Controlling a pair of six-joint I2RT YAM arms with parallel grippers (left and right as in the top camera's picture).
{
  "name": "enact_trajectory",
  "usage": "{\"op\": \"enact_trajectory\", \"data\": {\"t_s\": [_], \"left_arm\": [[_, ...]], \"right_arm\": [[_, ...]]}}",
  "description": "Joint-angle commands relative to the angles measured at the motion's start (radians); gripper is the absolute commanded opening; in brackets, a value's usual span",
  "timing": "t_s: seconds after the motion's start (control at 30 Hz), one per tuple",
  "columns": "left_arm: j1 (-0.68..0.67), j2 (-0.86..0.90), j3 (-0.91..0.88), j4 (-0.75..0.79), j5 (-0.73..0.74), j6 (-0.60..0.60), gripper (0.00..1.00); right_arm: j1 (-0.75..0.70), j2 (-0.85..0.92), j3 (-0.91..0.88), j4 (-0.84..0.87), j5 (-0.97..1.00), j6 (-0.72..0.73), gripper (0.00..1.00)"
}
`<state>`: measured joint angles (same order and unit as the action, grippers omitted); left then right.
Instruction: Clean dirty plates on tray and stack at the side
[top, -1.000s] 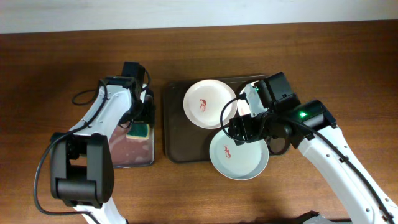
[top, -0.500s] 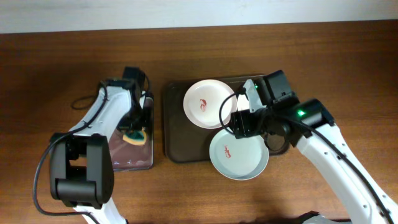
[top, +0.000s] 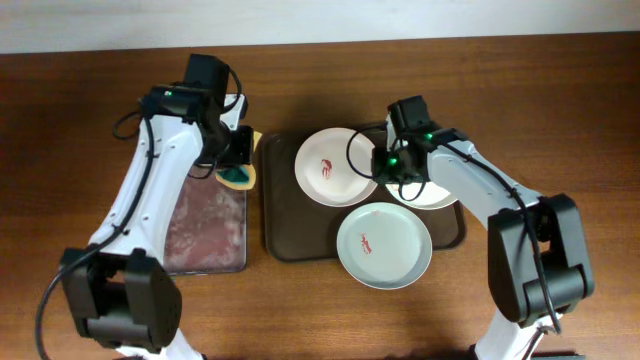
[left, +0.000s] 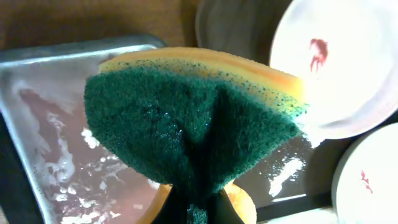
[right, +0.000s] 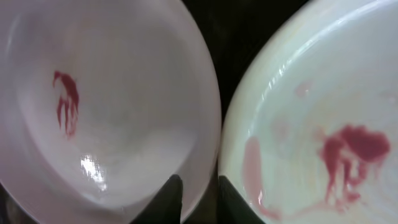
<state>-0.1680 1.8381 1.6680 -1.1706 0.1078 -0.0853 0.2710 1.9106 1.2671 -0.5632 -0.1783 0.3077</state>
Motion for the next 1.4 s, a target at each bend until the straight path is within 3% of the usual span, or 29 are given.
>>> {"op": "enact_trajectory", "data": {"t_s": [0.0,0.17,0.33,0.47,0.57,0.77,0.8,0.83,0.93,0.97,1.0,1.1,1.13,1.23,1.37], "left_arm": [[0.0,-0.053,0.027,0.015,0.028,0.026,0.0],[0.0,-0.053,0.027,0.019,0.027,0.026,0.0],[0.0,-0.053,0.027,0.02,0.028,0.026,0.0],[-0.054,-0.053,0.027,0.082,0.031,0.026,0.0],[-0.105,-0.053,0.027,0.102,0.03,0.025,0.0],[-0.119,-0.053,0.022,0.107,0.027,0.006,0.0],[-0.119,-0.052,0.019,0.105,0.027,0.006,0.0],[-0.119,-0.052,0.018,0.101,0.027,0.007,0.0],[-0.121,-0.052,0.017,0.097,0.027,0.007,0.0],[-0.124,-0.052,0.015,0.097,0.027,0.007,0.0],[-0.124,-0.05,0.014,0.097,0.027,0.007,0.0],[-0.124,-0.029,0.014,0.097,0.027,0.006,0.0],[-0.124,-0.017,0.014,0.097,0.028,0.006,0.0],[-0.141,0.034,0.014,0.101,0.035,-0.028,0.0],[-0.202,0.095,0.014,0.132,0.035,-0.08,0.0]], "right_arm": [[0.011,0.034,0.012,0.023,-0.012,0.008,0.13],[0.07,0.077,0.012,0.029,0.016,0.008,0.27],[0.07,0.079,0.012,0.037,0.015,0.008,0.04],[0.07,0.079,0.012,0.028,-0.083,-0.037,0.04],[0.069,0.079,0.012,0.03,-0.064,0.02,0.04],[0.07,0.079,0.012,-0.023,0.012,0.321,0.04],[0.07,0.079,0.013,-0.044,0.006,0.336,0.11],[0.069,0.078,0.013,-0.03,0.005,0.279,0.33],[0.068,0.078,0.014,0.029,-0.002,-0.114,0.52],[0.068,0.078,0.014,0.029,0.02,-0.178,0.53],[0.068,0.079,0.014,0.029,0.042,-0.196,0.52],[0.069,0.079,0.013,0.024,0.037,-0.15,0.18],[0.07,0.079,0.012,0.009,0.037,-0.06,0.04],[0.07,0.079,0.012,-0.057,0.029,0.253,0.04],[0.07,0.079,0.012,-0.085,0.029,0.337,0.04]]}}
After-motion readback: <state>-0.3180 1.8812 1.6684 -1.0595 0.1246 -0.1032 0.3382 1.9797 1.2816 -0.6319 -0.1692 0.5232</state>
